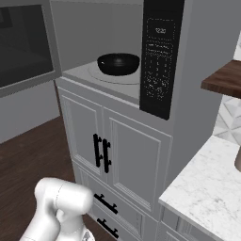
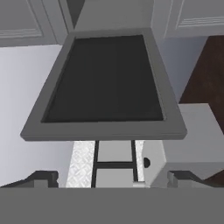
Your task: Pick the lemon wedge from the sink and place it in the bowl. Then pick the bowl and place it in the microwave. Then close the microwave door and press the start button.
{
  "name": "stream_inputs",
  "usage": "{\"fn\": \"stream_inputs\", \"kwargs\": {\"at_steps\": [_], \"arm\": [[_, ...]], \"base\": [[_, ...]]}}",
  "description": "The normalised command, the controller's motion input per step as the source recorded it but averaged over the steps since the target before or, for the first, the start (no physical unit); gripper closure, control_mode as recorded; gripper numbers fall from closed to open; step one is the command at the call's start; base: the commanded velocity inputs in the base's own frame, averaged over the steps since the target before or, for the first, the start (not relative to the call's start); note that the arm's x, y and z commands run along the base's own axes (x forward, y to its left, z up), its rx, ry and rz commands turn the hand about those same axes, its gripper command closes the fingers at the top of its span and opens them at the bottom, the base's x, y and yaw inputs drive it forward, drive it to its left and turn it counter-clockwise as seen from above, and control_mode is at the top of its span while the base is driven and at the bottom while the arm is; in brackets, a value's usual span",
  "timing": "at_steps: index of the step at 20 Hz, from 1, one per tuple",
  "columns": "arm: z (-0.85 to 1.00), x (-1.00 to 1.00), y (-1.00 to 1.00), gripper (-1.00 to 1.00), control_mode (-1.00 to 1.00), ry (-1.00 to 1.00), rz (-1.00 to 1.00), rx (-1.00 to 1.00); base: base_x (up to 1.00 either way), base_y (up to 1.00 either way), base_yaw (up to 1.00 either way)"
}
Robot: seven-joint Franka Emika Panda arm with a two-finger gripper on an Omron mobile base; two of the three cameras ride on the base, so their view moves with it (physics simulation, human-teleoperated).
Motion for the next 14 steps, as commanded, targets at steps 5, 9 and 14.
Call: {"fn": "stream_inputs", "kwargs": {"at_steps": [5,9,14], "arm": [[-0.30,0.00,0.74,-1.00,-1.00,-0.06,-0.02,0.09],[-0.53,0.04,0.67,-1.00,-1.00,-0.06,-0.03,0.07],[-0.64,0.13,0.70,-1.00,-1.00,-0.05,-0.03,0.10]], "base": [[0.00,0.00,0.00],[0.00,0.00,0.00],[0.00,0.00,0.00]]}}
